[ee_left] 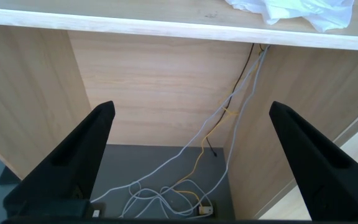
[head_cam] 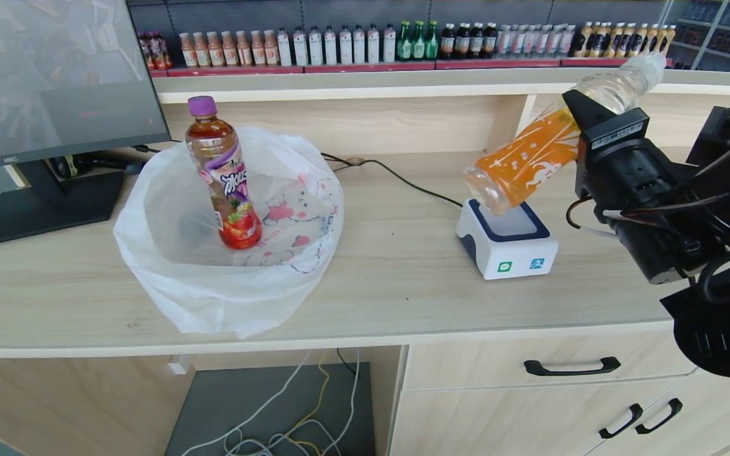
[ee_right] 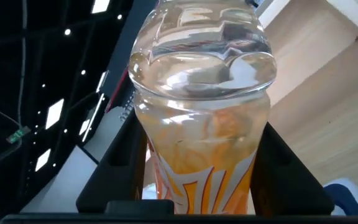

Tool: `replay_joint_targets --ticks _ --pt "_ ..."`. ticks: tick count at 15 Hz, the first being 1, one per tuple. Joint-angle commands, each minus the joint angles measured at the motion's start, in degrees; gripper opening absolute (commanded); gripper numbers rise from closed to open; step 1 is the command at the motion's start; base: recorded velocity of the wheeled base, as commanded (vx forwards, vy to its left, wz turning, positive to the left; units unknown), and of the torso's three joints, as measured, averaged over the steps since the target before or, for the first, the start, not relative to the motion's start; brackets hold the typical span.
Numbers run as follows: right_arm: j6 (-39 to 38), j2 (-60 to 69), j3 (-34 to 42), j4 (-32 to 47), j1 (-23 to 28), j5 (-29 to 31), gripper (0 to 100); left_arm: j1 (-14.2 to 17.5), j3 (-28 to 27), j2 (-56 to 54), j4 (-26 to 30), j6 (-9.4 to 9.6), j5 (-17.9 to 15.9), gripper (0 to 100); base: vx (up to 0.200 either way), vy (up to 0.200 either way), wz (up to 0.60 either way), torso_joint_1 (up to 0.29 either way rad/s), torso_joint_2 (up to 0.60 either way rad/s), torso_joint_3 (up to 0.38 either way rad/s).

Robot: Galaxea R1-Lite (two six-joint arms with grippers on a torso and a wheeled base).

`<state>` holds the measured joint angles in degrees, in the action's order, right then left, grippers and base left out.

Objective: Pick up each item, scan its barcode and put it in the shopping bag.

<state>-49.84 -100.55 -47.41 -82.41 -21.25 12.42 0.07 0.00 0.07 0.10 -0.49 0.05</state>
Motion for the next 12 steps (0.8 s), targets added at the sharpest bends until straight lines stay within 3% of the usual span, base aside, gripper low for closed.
replay_joint_targets --ticks 1,12 --pt "-3.08 -2.28 0.04 -0.03 2.09 0.85 0 0.01 0.00 0.01 -0.01 -0.04 0.04 100 0.000 0.000 0.00 0.000 0.00 0.000" --pt "-9.67 -3.87 1.53 -1.79 2.70 0.85 0 0.01 0.00 0.01 -0.01 -0.04 0.04 100 0.000 0.000 0.00 0.000 0.00 0.000"
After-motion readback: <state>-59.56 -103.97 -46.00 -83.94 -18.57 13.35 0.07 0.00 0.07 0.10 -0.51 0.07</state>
